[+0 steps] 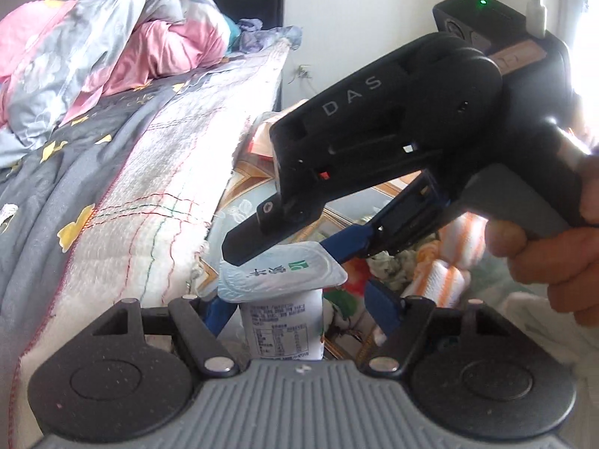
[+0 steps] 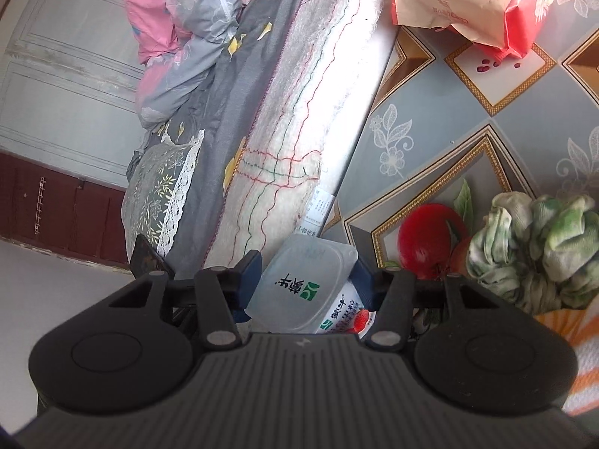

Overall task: Organize soft objects
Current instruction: 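Lift the yogurt cup with the right gripper over the cardboard box, then lower the yogurt cup into the box and open the right gripper, then move the open right gripper back to the small beige box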

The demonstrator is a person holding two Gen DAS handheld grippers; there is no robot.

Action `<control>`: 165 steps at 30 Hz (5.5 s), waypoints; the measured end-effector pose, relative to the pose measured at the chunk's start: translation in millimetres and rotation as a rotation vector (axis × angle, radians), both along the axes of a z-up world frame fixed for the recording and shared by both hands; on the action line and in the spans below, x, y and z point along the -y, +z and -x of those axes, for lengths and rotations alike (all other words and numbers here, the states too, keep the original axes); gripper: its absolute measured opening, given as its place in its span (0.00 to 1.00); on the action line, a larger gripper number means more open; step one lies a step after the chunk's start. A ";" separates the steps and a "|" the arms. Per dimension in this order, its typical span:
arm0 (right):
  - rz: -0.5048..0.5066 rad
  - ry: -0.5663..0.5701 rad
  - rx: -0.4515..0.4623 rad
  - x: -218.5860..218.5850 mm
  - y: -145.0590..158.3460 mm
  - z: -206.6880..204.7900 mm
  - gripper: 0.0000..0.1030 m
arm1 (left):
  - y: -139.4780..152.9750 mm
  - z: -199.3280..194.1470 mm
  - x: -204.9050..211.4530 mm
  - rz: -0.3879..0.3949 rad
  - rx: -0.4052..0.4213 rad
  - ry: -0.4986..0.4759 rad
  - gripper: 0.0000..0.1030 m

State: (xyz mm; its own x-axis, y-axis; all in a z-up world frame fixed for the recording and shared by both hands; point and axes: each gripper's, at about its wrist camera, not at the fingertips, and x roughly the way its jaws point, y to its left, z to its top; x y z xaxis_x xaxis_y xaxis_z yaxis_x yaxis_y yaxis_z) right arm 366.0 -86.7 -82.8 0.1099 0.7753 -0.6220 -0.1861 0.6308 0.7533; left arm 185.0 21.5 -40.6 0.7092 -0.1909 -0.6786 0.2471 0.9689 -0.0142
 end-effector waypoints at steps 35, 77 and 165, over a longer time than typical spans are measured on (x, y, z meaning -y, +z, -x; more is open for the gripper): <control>0.110 0.038 0.000 35.6 7.4 82.9 0.44 | -20.8 61.6 20.3 -0.188 0.075 -0.245 0.65; 0.045 -0.360 0.287 236.3 182.3 234.9 0.29 | 124.3 107.1 193.4 -0.135 0.310 -0.486 0.59; 0.326 -0.178 0.226 154.9 84.7 41.2 0.48 | 7.9 -45.1 99.6 -0.192 -0.082 -0.297 0.57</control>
State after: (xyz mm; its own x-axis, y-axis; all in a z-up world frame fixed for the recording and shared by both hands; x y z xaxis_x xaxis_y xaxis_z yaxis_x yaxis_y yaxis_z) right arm 324.8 -241.6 1.8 0.3857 0.4991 -0.7759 -0.1899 0.8660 0.4626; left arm 230.1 -78.1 -32.8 0.5835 -0.2442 -0.7745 0.5239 0.8419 0.1292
